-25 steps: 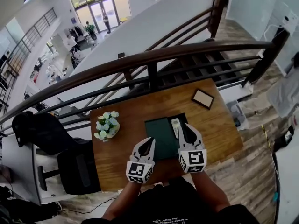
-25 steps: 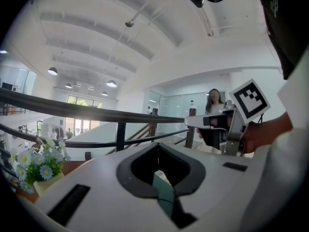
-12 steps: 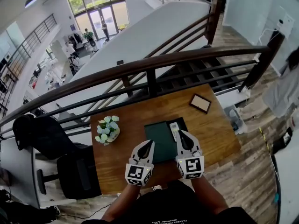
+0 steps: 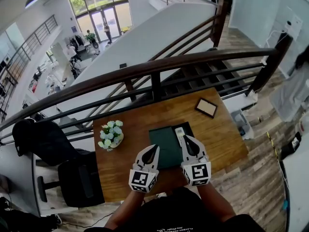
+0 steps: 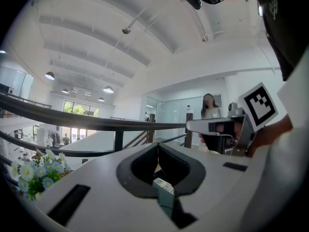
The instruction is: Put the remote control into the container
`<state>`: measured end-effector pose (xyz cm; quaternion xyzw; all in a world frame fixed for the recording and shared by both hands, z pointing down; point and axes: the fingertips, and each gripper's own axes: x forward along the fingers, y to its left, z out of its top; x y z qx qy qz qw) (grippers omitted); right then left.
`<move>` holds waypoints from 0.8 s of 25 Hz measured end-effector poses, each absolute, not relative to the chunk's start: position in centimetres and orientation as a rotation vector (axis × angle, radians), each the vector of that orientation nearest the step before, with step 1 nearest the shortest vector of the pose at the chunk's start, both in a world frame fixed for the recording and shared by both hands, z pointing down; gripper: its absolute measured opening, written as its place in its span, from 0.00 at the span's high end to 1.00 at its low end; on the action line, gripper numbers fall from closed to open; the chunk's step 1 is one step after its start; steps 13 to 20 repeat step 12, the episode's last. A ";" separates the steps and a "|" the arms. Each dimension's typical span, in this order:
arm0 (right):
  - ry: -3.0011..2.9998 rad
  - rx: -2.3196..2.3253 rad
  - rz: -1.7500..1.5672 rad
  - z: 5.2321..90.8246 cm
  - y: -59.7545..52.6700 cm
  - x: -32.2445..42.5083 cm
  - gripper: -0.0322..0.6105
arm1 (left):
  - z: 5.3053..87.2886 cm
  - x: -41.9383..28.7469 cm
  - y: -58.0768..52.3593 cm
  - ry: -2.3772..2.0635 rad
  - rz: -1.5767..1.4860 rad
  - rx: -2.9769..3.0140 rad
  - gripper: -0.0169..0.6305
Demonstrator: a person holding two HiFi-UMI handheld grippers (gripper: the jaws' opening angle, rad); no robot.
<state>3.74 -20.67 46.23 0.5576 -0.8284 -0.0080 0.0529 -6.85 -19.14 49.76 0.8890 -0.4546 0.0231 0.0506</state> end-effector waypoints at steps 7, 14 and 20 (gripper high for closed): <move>-2.520 1.684 -0.024 46.3 -20.8 3.7 0.90 | 49.3 -6.5 -19.3 -1.378 0.066 2.720 0.96; -2.518 1.693 -0.035 46.4 -20.9 3.8 0.90 | 49.4 -6.6 -19.4 -1.376 0.068 2.725 0.96; -2.518 1.693 -0.035 46.4 -20.9 3.8 0.90 | 49.4 -6.6 -19.4 -1.376 0.068 2.725 0.96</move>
